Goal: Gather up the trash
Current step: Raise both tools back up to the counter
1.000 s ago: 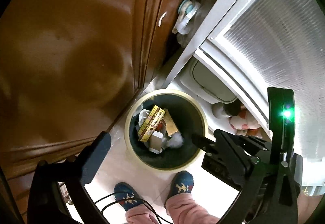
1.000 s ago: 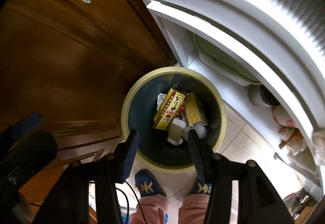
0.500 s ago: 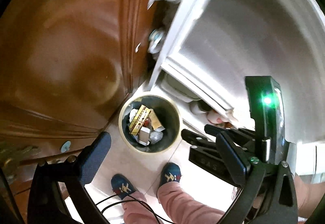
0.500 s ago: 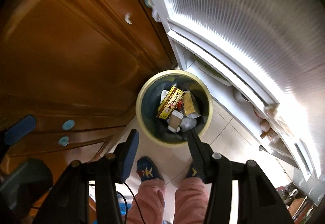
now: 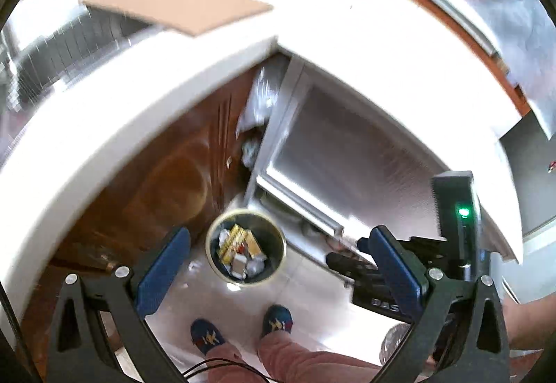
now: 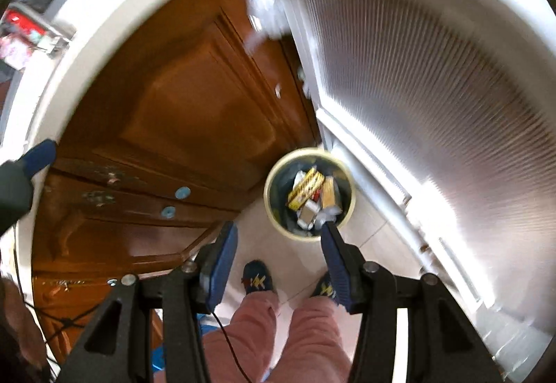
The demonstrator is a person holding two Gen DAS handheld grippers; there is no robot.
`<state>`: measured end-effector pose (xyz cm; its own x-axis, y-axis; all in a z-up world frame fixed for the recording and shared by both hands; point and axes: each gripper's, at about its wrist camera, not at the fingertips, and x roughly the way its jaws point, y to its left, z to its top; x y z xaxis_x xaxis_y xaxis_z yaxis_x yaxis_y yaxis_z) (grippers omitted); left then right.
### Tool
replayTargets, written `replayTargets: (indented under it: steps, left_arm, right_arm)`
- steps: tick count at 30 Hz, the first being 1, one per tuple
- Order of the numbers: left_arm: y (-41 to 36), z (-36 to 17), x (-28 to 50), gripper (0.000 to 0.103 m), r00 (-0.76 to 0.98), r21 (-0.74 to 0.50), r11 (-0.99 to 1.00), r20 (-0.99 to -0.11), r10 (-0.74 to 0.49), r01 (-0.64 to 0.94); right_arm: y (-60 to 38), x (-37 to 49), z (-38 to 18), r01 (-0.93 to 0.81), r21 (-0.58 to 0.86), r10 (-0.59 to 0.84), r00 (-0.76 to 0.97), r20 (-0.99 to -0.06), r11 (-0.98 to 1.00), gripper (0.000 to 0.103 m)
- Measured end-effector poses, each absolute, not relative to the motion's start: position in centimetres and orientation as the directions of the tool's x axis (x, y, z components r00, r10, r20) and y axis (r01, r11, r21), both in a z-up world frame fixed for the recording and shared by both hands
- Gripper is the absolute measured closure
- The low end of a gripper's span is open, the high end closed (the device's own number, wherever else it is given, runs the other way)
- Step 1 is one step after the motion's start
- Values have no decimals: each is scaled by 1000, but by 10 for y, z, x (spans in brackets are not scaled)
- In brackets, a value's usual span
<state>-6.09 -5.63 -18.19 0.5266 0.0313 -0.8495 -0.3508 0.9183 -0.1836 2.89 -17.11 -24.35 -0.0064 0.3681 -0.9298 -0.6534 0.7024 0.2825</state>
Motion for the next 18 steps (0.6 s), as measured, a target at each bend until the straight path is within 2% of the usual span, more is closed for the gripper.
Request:
replayTargets:
  steps: [13, 18]
  left_arm:
    - [-78, -46, -45, 1, 657, -61, 937, -728, 195, -345]
    - [-82, -4, -37, 1, 694, -34, 932, -677, 245, -361]
  right_arm:
    - [-188, 62, -80, -738, 289, 597, 187, -780, 609, 53]
    - [-190, 86, -43, -762, 304, 672, 223, -706, 572, 49]
